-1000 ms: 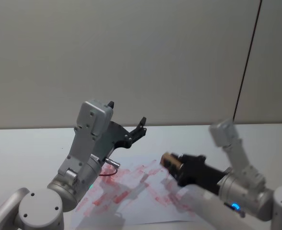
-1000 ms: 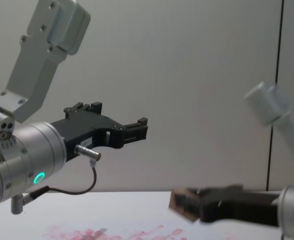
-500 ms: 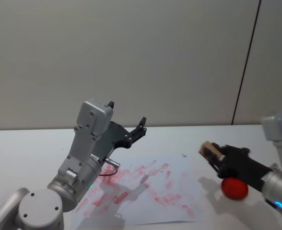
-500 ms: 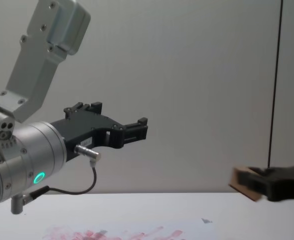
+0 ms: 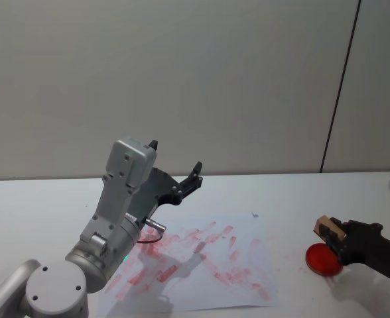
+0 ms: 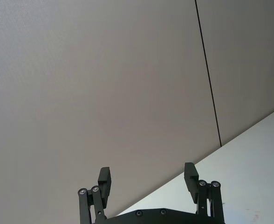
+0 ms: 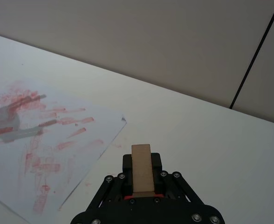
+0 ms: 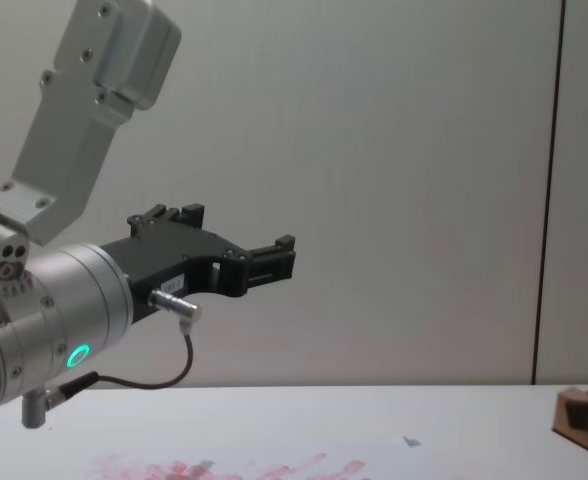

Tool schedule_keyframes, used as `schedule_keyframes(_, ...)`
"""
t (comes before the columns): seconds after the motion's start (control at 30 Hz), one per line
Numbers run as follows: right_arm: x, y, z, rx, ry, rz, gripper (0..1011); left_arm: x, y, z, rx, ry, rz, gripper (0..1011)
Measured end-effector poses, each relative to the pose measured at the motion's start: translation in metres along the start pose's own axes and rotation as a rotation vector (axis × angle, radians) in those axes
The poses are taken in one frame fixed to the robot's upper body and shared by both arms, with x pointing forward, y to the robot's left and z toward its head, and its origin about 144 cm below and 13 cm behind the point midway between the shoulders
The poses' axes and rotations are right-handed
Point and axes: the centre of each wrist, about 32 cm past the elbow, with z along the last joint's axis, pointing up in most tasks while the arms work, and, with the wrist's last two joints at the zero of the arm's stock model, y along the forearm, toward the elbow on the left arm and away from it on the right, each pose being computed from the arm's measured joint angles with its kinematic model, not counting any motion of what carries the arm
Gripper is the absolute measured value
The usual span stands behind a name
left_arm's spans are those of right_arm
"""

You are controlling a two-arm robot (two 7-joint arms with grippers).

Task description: Use the one hand to pick up the stamp and affix it onto the A4 paper.

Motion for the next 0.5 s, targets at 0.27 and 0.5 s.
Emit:
schedule_keyframes(0.27, 0.005, 0.005, -0.006, -0.039, -0.02, -0.014, 220, 0.0, 0.0, 0.0, 0.0, 0.0, 0.0, 1001)
schedule_keyframes(0.5, 0.004, 0.014, -0.01, -0.07, -0.027, -0.006, 220, 0.0, 0.0, 0.0, 0.0, 0.0, 0.0, 1002)
